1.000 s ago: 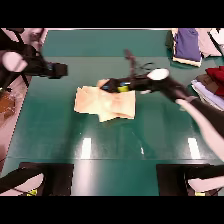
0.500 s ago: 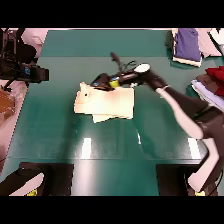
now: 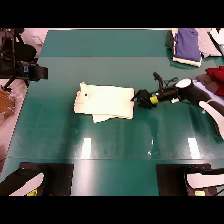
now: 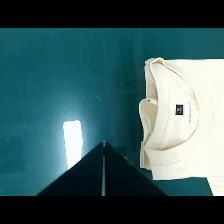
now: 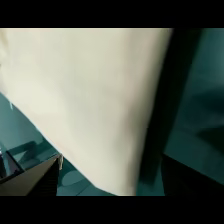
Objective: Fold the shirts.
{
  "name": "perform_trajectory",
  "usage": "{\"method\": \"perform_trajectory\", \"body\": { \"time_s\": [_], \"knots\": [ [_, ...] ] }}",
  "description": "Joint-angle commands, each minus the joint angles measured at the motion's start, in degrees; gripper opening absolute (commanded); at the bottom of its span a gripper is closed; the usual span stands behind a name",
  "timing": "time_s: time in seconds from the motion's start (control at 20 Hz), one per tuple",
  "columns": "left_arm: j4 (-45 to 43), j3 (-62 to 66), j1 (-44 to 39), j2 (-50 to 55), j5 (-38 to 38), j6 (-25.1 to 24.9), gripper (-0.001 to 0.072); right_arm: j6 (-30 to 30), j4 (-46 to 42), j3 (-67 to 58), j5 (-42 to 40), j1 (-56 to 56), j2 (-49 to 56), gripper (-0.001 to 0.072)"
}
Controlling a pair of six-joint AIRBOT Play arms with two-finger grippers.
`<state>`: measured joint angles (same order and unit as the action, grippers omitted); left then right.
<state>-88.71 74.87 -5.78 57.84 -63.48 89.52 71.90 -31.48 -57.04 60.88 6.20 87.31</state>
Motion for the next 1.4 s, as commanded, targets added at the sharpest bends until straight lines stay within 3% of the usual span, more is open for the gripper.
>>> {"method": "perform_trajectory", "body": {
  "time_s": [0.0,0.3,0.35,0.45,0.5,0.65,0.8,0.95,1.15,1.35],
  "knots": [
    [-0.04,-0.02,0.04,-0.04,0.02,0.0,0.0023,-0.5,-0.28,5.2,-6.99,1.36,0.55,0.0701],
    [-0.04,-0.02,0.04,-0.04,-0.48,0.0,0.0023,-2.01,9.77,-9.14,-10.21,12.72,13.42,0.0673],
    [-0.04,-0.02,0.04,-0.04,-0.61,0.0,0.0023,-1.18,10.27,-12.41,-10.49,13.99,15.45,0.0583],
    [-0.11,-0.02,0.04,-0.04,-0.79,-0.02,0.0023,-1.01,10.93,-19.02,-10.34,15.52,18.18,0.0099],
    [-0.11,-0.02,0.04,-0.04,-1.05,-0.02,0.0023,-1.01,10.88,-21.86,-10.58,15.56,18.25,0.0016],
    [-0.61,-0.02,0.04,-0.04,-1.14,-0.02,0.0023,0.63,9.75,-27.87,-9.38,11.93,14.84,0.0015],
    [-0.98,-0.02,0.04,-0.04,-1.14,0.0,0.0023,8.2,1.18,-32.7,-5.22,1.22,7.32,0.0014],
    [-0.94,-0.02,0.04,-0.04,-0.79,0.07,0.0023,17.05,-5.27,-38.36,-1.75,-14.6,-1.25,0.0014],
    [-0.87,-0.02,0.04,-0.04,-0.42,0.5,0.0023,28.09,-6.1,-45.81,2.03,-39.08,-7.69,0.0014],
    [-0.44,-0.02,0.04,-0.04,-0.39,0.68,0.0023,32.59,-6.91,-47.84,14.8,-63.04,-9.07,0.0015]
  ]
}}
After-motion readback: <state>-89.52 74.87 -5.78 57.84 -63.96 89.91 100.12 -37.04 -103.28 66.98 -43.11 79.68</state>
